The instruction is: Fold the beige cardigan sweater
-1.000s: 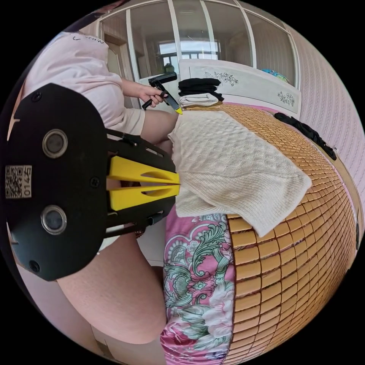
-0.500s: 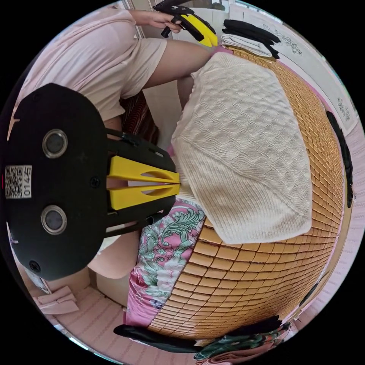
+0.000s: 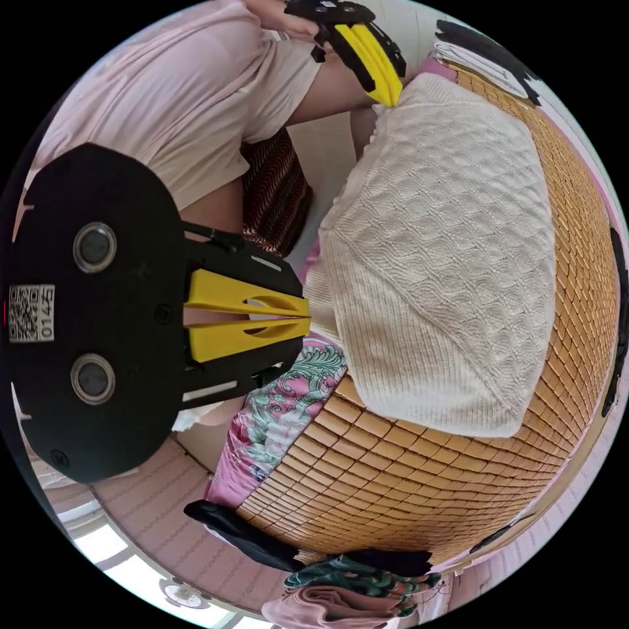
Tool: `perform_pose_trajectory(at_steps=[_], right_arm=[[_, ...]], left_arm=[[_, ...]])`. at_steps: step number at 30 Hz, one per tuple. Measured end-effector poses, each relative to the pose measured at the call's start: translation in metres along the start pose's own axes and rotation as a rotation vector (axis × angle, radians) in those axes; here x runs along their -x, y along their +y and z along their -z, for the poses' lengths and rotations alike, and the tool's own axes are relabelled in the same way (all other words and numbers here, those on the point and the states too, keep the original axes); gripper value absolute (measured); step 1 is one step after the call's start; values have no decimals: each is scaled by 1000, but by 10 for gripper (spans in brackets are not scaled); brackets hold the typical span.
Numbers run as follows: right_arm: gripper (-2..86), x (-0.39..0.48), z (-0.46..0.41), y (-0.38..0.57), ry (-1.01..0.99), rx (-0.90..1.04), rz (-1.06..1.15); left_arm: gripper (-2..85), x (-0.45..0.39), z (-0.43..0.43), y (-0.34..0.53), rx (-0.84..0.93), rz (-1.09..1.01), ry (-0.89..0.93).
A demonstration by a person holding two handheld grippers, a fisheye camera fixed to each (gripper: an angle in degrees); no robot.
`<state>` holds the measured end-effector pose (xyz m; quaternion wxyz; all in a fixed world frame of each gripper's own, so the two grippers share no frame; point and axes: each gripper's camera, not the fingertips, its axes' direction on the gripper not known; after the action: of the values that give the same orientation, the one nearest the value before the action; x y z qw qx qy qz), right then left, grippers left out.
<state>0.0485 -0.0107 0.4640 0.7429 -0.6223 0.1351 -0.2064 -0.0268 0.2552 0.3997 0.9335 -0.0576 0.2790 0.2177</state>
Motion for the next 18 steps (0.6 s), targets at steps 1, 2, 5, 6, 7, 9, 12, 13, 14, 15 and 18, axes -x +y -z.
perform_pose_trajectory(at_steps=[1,2,5,6,7,9,12,13,14,15,18], right_arm=[[-5,5,22,-7,-13,-76,2],[-5,15,42,-20,-60,-134,35],[-5,50,72,-70,-131,-168,161],[-5,57,76,-82,-122,-170,174],[-5,71,82,-106,-114,-173,204],[-5,92,92,-141,-131,-163,255],[-4,123,98,-194,-28,-129,289],[-4,133,86,-212,7,-55,289],[-4,139,70,-226,29,33,267],[-4,141,73,-229,31,-13,248],[-5,154,75,-247,96,46,280]], left_arm=[[-9,-3,-6,-4,-2,-13,10],[-9,-7,-14,-9,-2,-27,27],[-10,-18,-37,-25,31,-85,27],[-10,-21,-41,-29,40,-103,6],[-10,-27,-46,-37,38,-131,-54],[-10,-33,-53,-47,35,-155,-103],[-10,-33,-68,-58,57,-155,-137],[-10,-33,-78,-60,69,-152,-155],[-10,-33,-93,-61,123,-162,-139],[-10,-33,-101,-60,151,-170,-122],[-10,-42,-110,-57,100,-265,-170]])
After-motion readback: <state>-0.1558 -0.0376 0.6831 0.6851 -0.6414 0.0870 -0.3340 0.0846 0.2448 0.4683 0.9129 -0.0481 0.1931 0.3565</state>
